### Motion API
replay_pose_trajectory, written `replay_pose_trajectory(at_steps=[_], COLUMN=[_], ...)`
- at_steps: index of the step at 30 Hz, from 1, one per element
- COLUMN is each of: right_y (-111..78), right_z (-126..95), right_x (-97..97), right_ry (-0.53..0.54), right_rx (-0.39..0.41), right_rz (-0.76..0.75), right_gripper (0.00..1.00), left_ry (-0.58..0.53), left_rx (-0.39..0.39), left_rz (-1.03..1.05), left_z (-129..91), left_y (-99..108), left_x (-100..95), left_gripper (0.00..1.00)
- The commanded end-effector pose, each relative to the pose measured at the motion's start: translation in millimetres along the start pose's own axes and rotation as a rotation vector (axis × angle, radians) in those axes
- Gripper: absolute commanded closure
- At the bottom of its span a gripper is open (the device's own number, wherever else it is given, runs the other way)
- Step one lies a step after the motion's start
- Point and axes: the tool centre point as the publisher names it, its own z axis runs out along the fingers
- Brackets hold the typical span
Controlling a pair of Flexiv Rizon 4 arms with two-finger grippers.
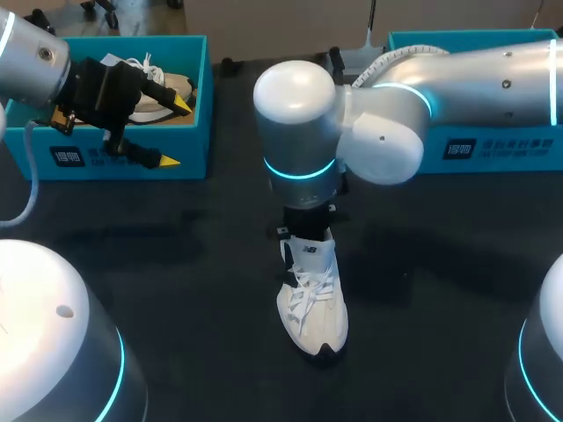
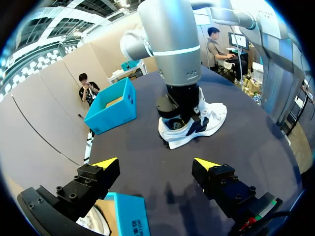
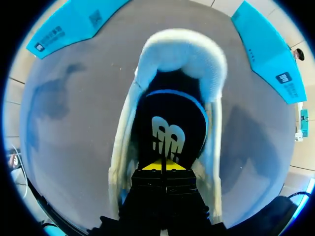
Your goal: Take the shoe out of the shoebox, open the shoe tongue, remove and reinsert the insole, then place the shoe into the shoebox
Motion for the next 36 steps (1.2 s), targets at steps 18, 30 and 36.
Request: replay_pose_trajectory(at_steps=[18, 30, 36], right_y=[38.7, 44.1, 41.2], right_z=[-4.3, 20.9, -7.8], right_x=[-7.7, 3.0, -5.0], right_ry=[-0.111, -0.072, -0.121], right_rx=[-0.135, -0.106, -0.167], right_rz=[-0.038, -0.061, -0.036], right_gripper=[1.00, 1.00, 1.00], left_ry=[0.003, 0.003, 0.003], left_rx=[-0.003, -0.003, -0.003], left_rz=[0.000, 0.000, 0.000], left_z=[-0.7, -0.7, -0.7], left_y=[-0.1, -0.1, -0.1], left_x=[0.0, 0.0, 0.0], left_gripper=[0.00, 0.00, 0.00])
